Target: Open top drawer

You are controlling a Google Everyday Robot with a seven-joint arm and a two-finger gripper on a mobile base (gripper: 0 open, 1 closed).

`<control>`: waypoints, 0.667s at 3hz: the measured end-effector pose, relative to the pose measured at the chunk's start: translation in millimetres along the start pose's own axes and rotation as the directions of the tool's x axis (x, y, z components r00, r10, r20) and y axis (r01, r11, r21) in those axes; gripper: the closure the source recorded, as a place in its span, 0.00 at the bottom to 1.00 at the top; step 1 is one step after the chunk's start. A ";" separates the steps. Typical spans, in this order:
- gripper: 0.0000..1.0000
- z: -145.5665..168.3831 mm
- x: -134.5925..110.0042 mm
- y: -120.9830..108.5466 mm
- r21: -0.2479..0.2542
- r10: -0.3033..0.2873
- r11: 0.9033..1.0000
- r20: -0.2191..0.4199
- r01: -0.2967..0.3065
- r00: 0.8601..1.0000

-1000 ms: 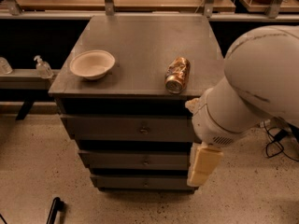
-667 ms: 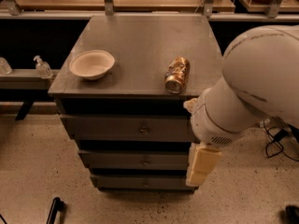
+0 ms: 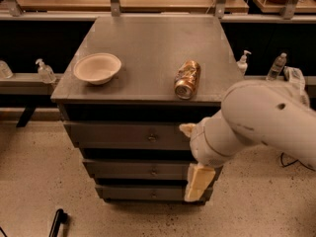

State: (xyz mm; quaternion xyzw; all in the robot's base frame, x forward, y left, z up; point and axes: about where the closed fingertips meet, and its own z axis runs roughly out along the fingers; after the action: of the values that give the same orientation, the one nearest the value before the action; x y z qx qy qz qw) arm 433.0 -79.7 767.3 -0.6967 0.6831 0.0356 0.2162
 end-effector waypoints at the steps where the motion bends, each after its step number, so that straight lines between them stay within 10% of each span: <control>1: 0.00 48.6 5.7 3.4 -0.007 -0.049 0.999 0.035 0.050 0.998; 2: 0.00 74.4 13.2 7.2 0.007 -0.068 0.998 0.017 0.068 0.998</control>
Offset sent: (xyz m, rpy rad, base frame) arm 0.0174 0.0151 -0.1086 -0.0226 -0.0528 0.0686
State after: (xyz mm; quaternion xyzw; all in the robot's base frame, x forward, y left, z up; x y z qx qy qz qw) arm 445.2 -65.8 693.6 -0.7186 0.6572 0.0320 0.2253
